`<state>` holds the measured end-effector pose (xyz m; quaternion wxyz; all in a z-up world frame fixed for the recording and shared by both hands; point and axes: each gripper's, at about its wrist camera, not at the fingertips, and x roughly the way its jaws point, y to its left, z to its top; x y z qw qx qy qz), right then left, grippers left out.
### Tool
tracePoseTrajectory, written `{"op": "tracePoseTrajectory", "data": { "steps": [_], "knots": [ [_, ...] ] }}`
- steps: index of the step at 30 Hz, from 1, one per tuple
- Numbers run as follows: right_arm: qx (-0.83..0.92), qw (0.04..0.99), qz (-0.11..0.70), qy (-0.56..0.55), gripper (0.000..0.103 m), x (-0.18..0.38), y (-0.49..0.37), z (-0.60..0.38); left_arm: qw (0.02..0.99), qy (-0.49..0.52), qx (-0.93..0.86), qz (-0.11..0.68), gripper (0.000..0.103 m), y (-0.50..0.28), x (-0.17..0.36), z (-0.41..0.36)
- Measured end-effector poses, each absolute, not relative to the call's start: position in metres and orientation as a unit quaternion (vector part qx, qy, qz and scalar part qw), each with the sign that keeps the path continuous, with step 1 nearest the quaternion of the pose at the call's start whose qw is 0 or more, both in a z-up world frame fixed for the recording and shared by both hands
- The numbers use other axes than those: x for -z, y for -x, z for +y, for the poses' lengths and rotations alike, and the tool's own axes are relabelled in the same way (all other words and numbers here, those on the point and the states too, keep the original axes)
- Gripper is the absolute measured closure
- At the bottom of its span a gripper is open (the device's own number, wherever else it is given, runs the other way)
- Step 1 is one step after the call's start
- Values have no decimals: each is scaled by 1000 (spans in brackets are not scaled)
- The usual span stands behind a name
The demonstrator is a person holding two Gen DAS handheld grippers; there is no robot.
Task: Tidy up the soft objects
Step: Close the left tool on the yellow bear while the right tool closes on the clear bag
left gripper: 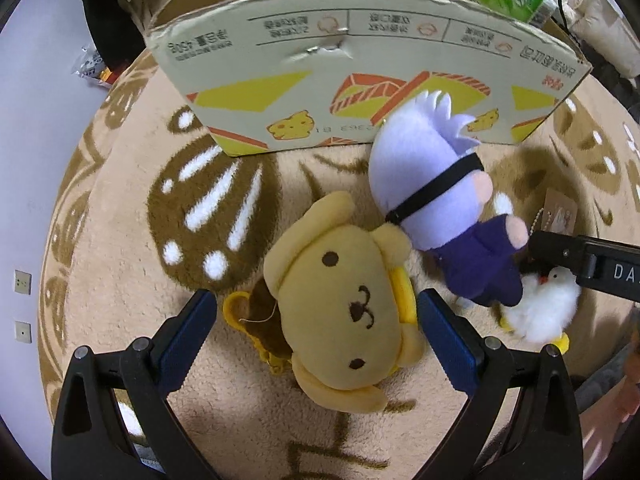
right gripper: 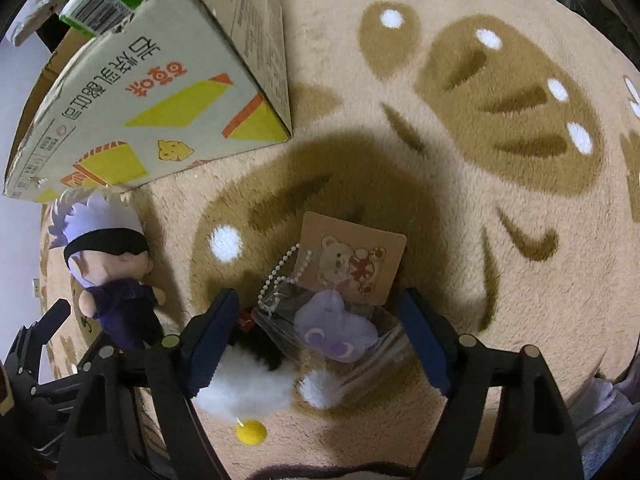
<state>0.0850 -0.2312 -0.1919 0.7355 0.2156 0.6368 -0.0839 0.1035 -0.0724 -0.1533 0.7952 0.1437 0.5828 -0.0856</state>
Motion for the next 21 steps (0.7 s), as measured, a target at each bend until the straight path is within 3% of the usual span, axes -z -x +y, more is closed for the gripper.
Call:
{"op": "tracePoseTrajectory", "data": {
  "steps": [4,14,21],
  "knots": [
    [86,734,639,-211,22,196,-82,-229,792,-141,84,588,4,-106,158,-71],
    [86,726,650,-208,28,208,-84,-226,790,-133,93,592,26,-100,161,-71],
    [88,728,650,-199,36,207,-86,-219,796,-143,90,582,31,-92,160,-73]
  ]
}}
